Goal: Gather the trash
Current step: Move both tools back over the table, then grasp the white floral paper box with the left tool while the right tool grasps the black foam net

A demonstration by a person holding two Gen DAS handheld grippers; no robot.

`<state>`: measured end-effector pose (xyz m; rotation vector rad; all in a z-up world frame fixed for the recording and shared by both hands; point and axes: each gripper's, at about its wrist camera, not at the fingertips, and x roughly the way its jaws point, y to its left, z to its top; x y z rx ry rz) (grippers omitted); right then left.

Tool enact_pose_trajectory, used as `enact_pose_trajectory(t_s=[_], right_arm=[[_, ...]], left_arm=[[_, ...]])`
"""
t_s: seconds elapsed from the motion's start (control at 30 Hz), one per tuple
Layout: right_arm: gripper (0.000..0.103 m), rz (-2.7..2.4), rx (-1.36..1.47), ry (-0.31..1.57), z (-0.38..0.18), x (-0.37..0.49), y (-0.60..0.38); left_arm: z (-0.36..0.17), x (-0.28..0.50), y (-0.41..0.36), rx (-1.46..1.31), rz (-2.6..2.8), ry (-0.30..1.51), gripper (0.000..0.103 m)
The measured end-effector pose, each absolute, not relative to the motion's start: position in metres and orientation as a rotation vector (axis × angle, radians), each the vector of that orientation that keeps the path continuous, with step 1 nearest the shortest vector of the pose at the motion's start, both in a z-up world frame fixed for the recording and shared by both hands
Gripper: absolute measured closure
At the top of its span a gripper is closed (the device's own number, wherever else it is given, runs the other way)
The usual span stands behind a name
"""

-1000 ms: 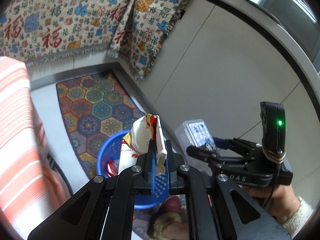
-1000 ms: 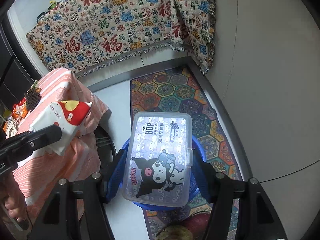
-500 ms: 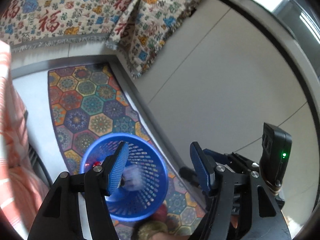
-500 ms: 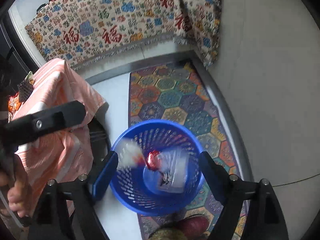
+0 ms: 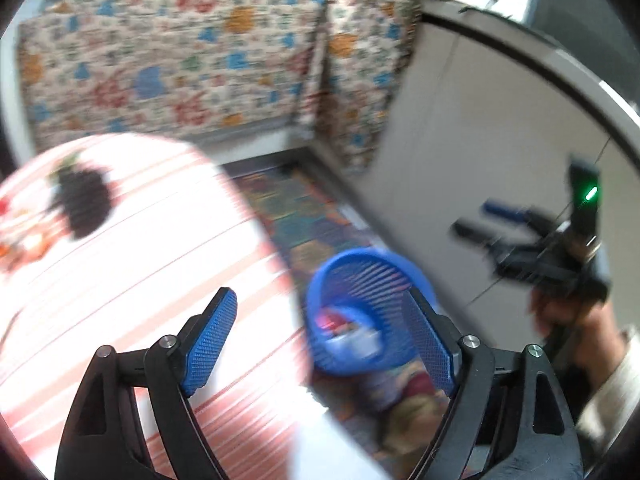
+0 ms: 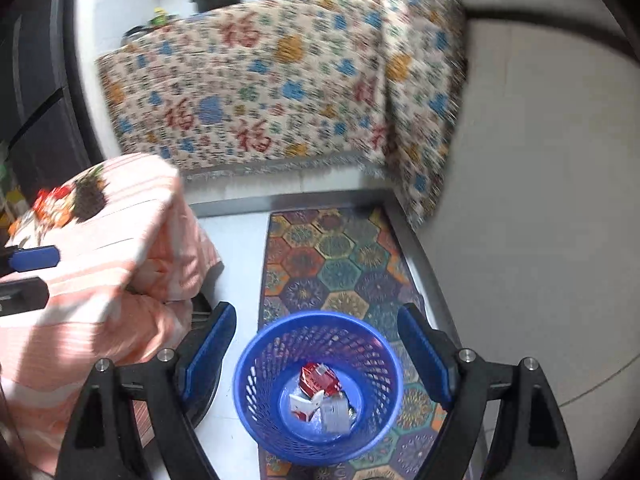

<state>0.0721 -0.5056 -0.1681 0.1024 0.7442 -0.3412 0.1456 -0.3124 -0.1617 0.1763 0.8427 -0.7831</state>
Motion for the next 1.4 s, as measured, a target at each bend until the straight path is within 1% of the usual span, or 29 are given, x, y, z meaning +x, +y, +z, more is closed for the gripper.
enact_pose_trajectory(t_s=[0.17,0.4,0.67,0.77,0.9,0.93,1.07,1.2,1.4], right_arm=[[0.018,-0.268,-0.008,0.709,-0.157,0.085,-0.448],[0.018,-0.118,-0.046,0.694,-0.143,0.109,-0.36],[0.018,0.05,-0.075,0.821,-0.169,0.167,-0.257],[0.018,0.064,-0.103,0.88,-0.184,0.189,-0.233],[0.018,0.064,-0.105,0.933,-0.2,0.215,-0.217],[0.018,0.065,-0.105,0.938,-0.202,0.219,-0.216],[0.018,0.063,-0.083,0.934,-0.205,0.229,-0.21],[0.015,0.052,-0.076,0.91,-0.207,0.232,-0.209],[0.015,0.045,-0.078,0.896,-0.207,0.231,-0.208]], left_arm=[[-0.179,0.154,-0.23,0.192,-0.62,0.855,0.018],[-0.198,0.181,-0.133,0.11,-0.461,0.888,0.018],[-0.214,0.203,-0.071,0.095,-0.329,0.92,0.017],[-0.215,0.205,-0.055,0.104,-0.313,0.913,0.015],[-0.216,0.216,-0.041,0.129,-0.321,0.91,0.008],[-0.216,0.219,-0.039,0.127,-0.333,0.909,0.005],[-0.213,0.234,-0.028,0.074,-0.433,0.911,0.001],[-0.212,0.259,-0.024,0.06,-0.52,0.908,0.001],[-0.211,0.301,-0.026,0.108,-0.551,0.907,0.001]])
